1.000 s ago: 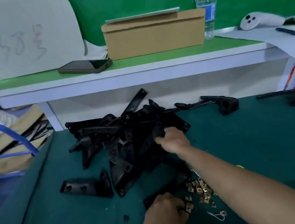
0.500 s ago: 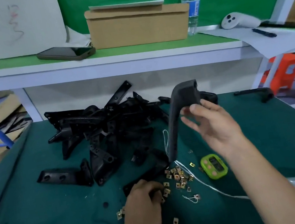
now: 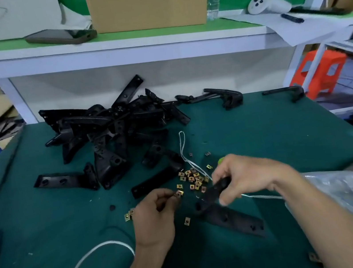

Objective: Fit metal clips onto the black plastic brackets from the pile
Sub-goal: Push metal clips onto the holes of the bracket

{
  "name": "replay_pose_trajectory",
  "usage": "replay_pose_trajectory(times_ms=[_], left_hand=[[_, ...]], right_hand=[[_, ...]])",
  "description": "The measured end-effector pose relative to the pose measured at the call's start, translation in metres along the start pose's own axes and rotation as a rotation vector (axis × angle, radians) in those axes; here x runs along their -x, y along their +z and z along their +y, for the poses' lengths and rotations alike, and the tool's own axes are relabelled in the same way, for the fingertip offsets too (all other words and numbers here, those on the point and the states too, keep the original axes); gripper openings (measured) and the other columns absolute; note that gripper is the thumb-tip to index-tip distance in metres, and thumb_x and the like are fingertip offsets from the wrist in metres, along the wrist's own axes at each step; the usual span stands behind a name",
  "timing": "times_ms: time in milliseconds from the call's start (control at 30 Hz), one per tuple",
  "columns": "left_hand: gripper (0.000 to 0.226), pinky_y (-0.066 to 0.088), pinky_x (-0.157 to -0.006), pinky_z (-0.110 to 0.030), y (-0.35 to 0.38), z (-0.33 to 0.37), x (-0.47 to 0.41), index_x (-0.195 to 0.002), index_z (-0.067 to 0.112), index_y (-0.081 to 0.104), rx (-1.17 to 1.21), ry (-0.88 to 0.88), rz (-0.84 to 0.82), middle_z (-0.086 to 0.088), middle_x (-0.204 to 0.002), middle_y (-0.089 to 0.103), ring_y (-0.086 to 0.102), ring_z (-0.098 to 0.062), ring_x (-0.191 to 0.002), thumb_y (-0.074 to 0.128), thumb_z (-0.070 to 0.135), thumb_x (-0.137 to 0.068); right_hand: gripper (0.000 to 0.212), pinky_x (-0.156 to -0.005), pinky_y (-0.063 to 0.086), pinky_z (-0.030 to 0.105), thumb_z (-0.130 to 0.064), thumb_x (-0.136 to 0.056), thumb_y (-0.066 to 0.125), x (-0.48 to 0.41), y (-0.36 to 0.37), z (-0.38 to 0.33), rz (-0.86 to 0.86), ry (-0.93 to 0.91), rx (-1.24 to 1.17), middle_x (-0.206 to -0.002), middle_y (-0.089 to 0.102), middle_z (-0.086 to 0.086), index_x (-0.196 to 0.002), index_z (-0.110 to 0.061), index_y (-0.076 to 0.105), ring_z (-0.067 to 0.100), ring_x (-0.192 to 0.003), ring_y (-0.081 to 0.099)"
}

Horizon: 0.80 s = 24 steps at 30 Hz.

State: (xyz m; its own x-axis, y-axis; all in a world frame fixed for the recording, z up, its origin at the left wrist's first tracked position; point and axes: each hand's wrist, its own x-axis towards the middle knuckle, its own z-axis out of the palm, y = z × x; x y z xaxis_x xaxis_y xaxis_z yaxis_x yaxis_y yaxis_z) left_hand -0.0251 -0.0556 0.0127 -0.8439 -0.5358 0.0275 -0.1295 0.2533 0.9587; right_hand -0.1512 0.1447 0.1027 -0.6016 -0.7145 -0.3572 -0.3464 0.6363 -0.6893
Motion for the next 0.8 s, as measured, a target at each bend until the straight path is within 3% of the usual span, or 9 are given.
replay_pose_trajectory(times_ms=[100,200,267,367,433,533,633,700,800], left_hand=[[0.024,0.056,-0.076,-0.030,0.004,-0.007,0.005,-0.085,0.023,0.069,0.076,-0.050,-0.019,0.009,-0.079,0.076,0.072,-0.009,-0.078,0.065,0.001,-0.093],[0.036,0.053,-0.077,-0.026,0.001,-0.016,0.007,-0.088,0.039,0.072,-0.019,-0.037,-0.028,0.021,-0.081,0.073,0.068,-0.001,-0.076,0.061,0.006,-0.097],[0.037,0.049,-0.074,-0.022,-0.003,-0.018,0.006,-0.087,0.043,0.074,-0.026,-0.028,-0.015,0.023,-0.080,0.074,0.067,0.001,-0.075,0.062,0.010,-0.097],[0.026,0.055,-0.077,-0.021,-0.002,-0.014,0.001,-0.087,0.033,0.076,0.060,-0.036,0.002,0.014,-0.077,0.077,0.073,-0.002,-0.077,0.069,0.008,-0.093],[0.020,0.057,-0.073,-0.017,0.001,-0.008,-0.002,-0.087,0.027,0.075,0.090,-0.029,-0.005,0.011,-0.076,0.077,0.074,-0.004,-0.074,0.074,0.007,-0.089],[0.020,0.053,-0.066,-0.010,0.004,-0.003,-0.003,-0.079,0.027,0.073,0.057,0.001,0.000,0.015,-0.073,0.076,0.072,0.001,-0.070,0.083,0.010,-0.080],[0.024,0.049,-0.063,-0.007,0.004,-0.004,0.001,-0.071,0.034,0.072,0.018,-0.007,0.000,0.019,-0.071,0.074,0.069,0.005,-0.069,0.089,0.017,-0.072],[0.027,0.052,-0.065,-0.013,0.004,-0.006,0.004,-0.071,0.040,0.072,-0.005,-0.010,0.004,0.018,-0.069,0.073,0.068,0.003,-0.069,0.092,0.023,-0.068],[0.026,0.053,-0.064,-0.013,0.001,-0.005,0.008,-0.069,0.042,0.076,0.040,0.006,-0.001,0.017,-0.069,0.074,0.069,0.001,-0.067,0.091,0.021,-0.070]], right_hand=[[0.037,-0.065,0.050,0.026,-0.027,-0.064,0.085,-0.008,0.029,-0.002,0.170,0.076,0.061,-0.075,0.070,-0.016,-0.099,-0.032,0.075,0.005,-0.068,0.062],[0.046,-0.083,0.051,0.028,-0.038,-0.075,0.082,0.003,0.059,0.003,0.498,0.235,0.167,-0.098,0.070,-0.019,-0.118,-0.040,0.063,0.011,-0.091,0.066],[0.037,-0.087,0.046,0.031,-0.048,-0.078,0.077,0.017,0.086,0.005,0.693,0.279,0.340,-0.100,0.071,-0.014,-0.110,-0.036,0.065,0.017,-0.097,0.064],[0.036,-0.095,0.039,0.032,-0.054,-0.073,0.079,0.024,0.125,0.001,0.845,0.219,0.440,-0.092,0.071,-0.006,-0.099,-0.028,0.074,0.021,-0.096,0.059],[0.044,-0.104,0.032,0.034,-0.058,-0.075,0.075,0.020,0.144,-0.004,0.888,0.161,0.427,-0.096,0.072,-0.004,-0.101,-0.022,0.074,0.023,-0.100,0.059],[0.064,-0.119,0.018,0.036,-0.074,-0.081,0.048,0.007,0.157,-0.009,0.776,0.235,0.392,-0.118,0.067,-0.007,-0.114,-0.024,0.067,0.019,-0.119,0.052],[0.075,-0.123,0.009,0.037,-0.076,-0.077,0.052,-0.002,0.165,-0.008,0.748,0.238,0.391,-0.140,0.057,-0.004,-0.129,-0.022,0.059,0.019,-0.135,0.042],[0.070,-0.123,0.008,0.037,-0.072,-0.073,0.058,-0.005,0.167,-0.006,0.770,0.202,0.361,-0.133,0.060,-0.008,-0.124,-0.023,0.059,0.016,-0.133,0.043],[0.052,-0.121,0.015,0.035,-0.066,-0.065,0.063,-0.007,0.166,-0.004,0.874,0.136,0.248,-0.101,0.061,-0.017,-0.102,-0.030,0.058,0.008,-0.113,0.053]])
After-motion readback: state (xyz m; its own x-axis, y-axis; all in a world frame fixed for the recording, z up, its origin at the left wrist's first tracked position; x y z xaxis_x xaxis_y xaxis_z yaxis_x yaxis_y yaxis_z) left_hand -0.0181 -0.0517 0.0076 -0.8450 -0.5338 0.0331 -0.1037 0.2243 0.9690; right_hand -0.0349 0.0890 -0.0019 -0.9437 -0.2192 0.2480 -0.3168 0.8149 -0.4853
